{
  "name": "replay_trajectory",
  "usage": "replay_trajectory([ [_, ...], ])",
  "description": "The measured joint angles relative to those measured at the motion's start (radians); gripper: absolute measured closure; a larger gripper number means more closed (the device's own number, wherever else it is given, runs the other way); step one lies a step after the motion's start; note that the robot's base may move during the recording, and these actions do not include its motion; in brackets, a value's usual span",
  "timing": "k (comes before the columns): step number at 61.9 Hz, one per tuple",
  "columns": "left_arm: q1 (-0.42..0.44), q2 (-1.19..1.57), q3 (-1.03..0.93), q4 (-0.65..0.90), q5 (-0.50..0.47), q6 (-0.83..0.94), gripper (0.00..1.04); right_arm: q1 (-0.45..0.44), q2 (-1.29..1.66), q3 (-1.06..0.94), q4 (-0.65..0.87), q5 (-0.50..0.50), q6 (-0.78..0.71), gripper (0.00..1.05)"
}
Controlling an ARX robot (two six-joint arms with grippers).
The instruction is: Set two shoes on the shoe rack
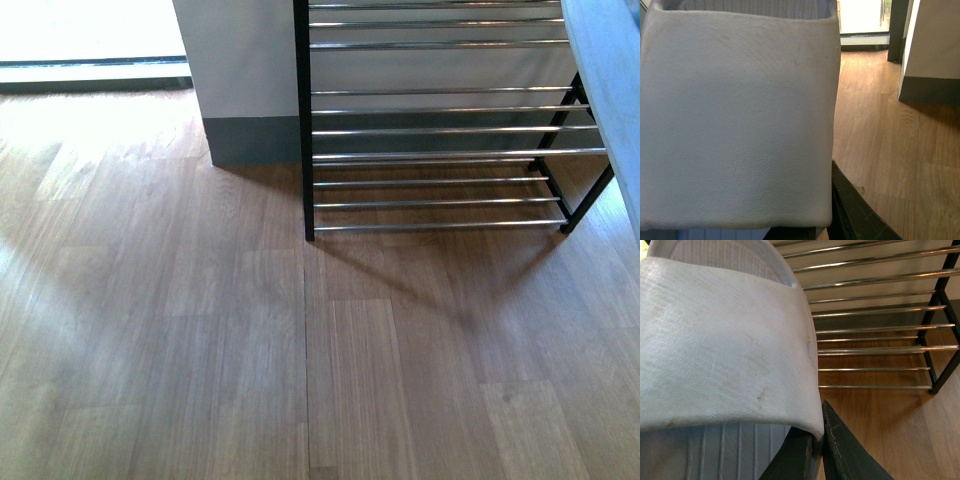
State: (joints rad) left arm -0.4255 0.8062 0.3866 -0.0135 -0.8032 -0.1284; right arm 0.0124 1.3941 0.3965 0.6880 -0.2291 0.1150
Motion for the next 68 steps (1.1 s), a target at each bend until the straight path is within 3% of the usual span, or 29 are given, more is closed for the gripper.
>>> replay_trajectory([
  [68, 0.000, 0.003, 0.000, 0.000, 0.002, 0.000, 1.03, 0.000, 0.002, 0.000, 0.000, 0.000, 0.000, 1.03],
])
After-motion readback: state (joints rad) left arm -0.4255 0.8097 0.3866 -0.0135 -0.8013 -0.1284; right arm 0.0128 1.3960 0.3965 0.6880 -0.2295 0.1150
